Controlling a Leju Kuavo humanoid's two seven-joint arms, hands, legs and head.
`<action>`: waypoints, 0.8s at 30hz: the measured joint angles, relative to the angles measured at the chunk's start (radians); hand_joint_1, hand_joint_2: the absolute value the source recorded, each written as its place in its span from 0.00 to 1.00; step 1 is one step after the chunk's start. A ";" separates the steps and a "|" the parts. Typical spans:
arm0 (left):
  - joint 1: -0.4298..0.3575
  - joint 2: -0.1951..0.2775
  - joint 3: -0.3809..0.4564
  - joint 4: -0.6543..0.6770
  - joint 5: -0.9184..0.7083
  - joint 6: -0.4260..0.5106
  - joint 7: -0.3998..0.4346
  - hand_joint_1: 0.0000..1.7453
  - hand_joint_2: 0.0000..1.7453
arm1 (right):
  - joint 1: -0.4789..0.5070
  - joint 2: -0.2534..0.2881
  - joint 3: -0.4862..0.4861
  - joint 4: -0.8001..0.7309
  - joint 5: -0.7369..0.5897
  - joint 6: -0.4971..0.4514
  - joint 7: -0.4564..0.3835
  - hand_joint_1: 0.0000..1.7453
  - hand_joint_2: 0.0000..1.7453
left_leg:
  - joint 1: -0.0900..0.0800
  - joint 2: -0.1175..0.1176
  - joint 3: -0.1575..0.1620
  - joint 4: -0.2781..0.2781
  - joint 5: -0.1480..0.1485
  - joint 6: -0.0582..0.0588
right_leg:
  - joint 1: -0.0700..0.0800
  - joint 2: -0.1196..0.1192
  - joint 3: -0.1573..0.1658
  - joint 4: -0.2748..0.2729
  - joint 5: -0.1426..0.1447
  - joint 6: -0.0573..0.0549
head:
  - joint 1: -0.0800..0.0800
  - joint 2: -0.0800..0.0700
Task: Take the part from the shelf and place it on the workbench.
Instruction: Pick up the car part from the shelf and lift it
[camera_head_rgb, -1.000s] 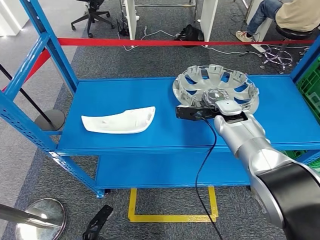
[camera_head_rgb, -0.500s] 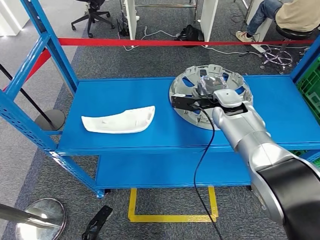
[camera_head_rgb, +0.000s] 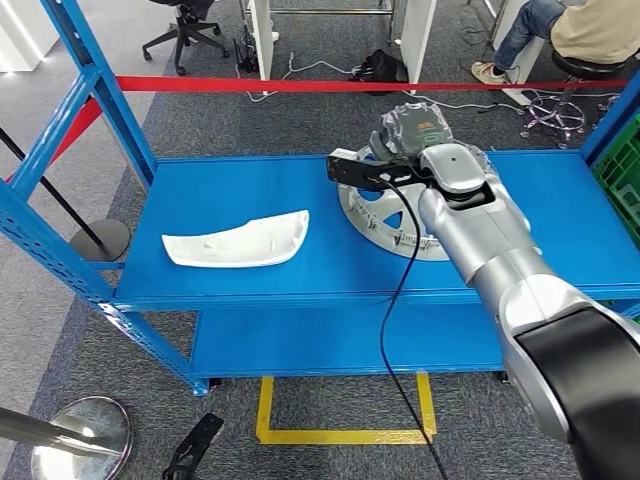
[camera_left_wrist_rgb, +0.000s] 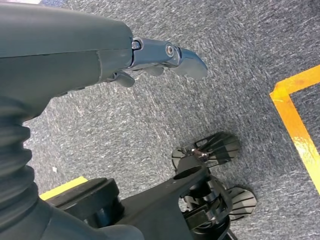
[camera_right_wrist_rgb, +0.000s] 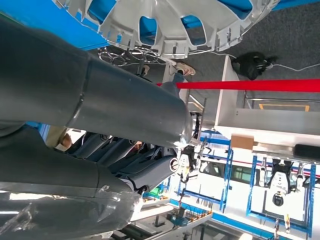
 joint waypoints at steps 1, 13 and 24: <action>0.000 0.000 0.000 0.000 0.000 0.000 0.000 0.00 1.00 | 0.000 0.000 0.002 -0.002 -0.001 0.000 0.002 1.00 0.00 | 0.000 0.000 0.000 0.000 0.000 0.000 | 0.000 0.000 0.000 0.000 0.000 0.000 | 0.000 0.000; -0.003 -0.003 -0.001 0.000 -0.014 -0.008 0.008 0.00 1.00 | 0.027 0.000 0.039 0.060 -0.003 0.096 0.034 1.00 0.00 | 0.000 0.000 0.000 0.000 0.000 0.000 | 0.000 0.000 0.000 0.000 0.000 0.000 | 0.000 0.000; -0.004 -0.006 -0.004 0.000 -0.023 -0.017 0.021 0.00 1.00 | 0.104 0.000 0.063 0.164 0.021 0.195 0.094 1.00 0.00 | 0.000 0.000 0.000 0.000 0.000 0.000 | 0.000 0.000 0.000 0.000 0.000 0.000 | 0.000 0.000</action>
